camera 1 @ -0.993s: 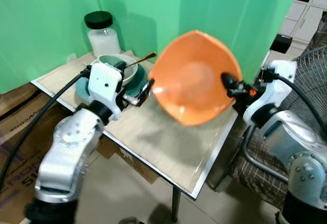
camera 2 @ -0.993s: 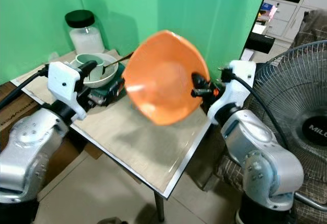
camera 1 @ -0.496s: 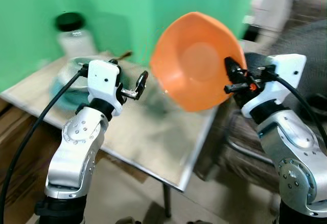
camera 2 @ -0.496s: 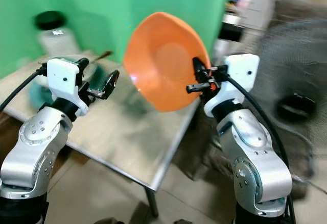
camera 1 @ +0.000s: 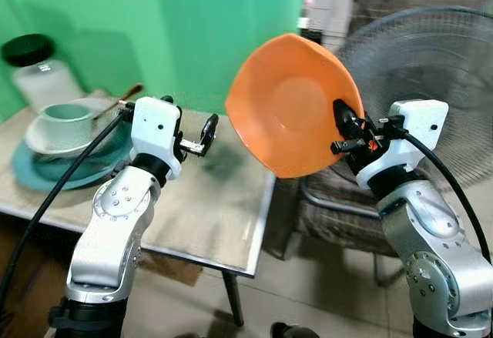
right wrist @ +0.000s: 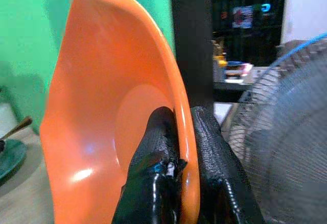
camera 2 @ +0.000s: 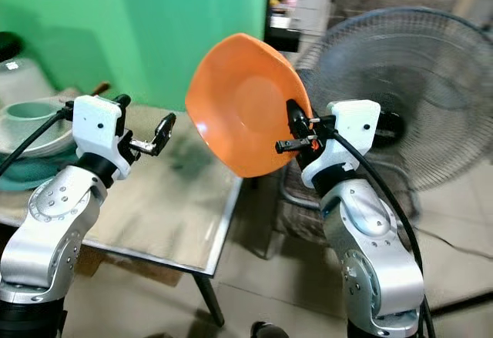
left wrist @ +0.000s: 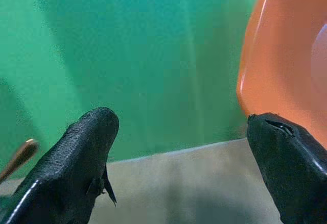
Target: Setting the table
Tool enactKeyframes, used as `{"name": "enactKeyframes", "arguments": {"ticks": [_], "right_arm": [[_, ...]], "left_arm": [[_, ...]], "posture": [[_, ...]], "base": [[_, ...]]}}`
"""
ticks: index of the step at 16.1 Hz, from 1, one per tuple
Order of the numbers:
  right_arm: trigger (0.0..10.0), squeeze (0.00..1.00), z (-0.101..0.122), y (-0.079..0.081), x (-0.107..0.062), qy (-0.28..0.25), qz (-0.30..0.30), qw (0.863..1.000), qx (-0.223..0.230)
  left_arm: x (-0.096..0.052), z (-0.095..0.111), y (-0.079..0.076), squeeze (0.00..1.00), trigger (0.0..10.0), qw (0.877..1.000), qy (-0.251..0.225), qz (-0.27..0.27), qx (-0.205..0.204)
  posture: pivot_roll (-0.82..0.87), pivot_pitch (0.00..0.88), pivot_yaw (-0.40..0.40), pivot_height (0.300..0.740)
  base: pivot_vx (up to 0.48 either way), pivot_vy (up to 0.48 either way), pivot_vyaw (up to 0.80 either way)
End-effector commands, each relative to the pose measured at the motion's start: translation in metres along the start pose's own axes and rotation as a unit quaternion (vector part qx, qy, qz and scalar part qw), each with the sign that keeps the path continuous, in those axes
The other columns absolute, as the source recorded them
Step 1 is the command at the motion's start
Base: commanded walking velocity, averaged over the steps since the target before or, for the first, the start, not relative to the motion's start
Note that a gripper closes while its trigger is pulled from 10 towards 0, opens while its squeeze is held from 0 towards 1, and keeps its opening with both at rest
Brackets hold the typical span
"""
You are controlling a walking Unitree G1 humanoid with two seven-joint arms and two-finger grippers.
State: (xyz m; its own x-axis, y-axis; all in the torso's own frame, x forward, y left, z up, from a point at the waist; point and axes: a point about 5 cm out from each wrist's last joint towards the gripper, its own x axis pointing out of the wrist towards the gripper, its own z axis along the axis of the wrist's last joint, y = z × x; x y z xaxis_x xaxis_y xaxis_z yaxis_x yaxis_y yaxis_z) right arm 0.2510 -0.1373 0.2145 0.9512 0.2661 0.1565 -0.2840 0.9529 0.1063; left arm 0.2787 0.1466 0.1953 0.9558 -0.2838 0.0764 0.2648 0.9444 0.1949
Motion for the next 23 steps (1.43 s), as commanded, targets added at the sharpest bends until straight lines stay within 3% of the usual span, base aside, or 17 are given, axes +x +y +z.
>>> {"name": "enactKeyframes", "arguments": {"ticks": [1, 5, 10, 17, 23], "right_arm": [[10.0, 0.0, 0.004, 0.002, -0.002, -0.02, 0.004, 1.0, 0.007], [10.0, 0.0, 0.006, 0.006, -0.002, -0.032, 0.02, 0.999, 0.01], [10.0, 0.0, 0.005, 0.006, -0.002, -0.029, 0.024, 0.999, 0.01], [10.0, 0.0, 0.005, 0.004, -0.002, -0.025, 0.02, 0.999, 0.012], [10.0, 0.0, -0.008, -0.011, -0.01, 0.011, -0.044, 0.998, 0.04]], "left_arm": [[-0.001, 0.0, -0.002, 0.0, 10.0, 1.0, 0.004, 0.002, 0.005], [-0.001, 0.001, 0.003, 0.0, 10.0, 1.0, -0.004, 0.022, 0.008], [-0.006, 0.006, 0.0, 0.0, 10.0, 1.0, -0.025, 0.009, -0.01], [-0.006, -0.002, 0.004, 0.0, 10.0, 1.0, -0.01, 0.023, -0.012], [-0.009, -0.014, 0.004, 0.0, 10.0, 0.999, 0.012, 0.031, -0.017]], "posture": [[0.06, 0.0, 0.033, 0.74], [0.06, 0.0, 0.024, 0.74], [0.06, 0.0, 0.008, 0.74], [0.05, 0.0, 0.011, 0.74], [0.04, 0.0, 0.018, 0.74]], "base": [[0.0, 0.0, -0.8], [0.0, 0.0, -0.8], [0.0, 0.0, -0.8], [0.0, 0.0, -0.8], [0.0, 0.0, -0.8]]}}
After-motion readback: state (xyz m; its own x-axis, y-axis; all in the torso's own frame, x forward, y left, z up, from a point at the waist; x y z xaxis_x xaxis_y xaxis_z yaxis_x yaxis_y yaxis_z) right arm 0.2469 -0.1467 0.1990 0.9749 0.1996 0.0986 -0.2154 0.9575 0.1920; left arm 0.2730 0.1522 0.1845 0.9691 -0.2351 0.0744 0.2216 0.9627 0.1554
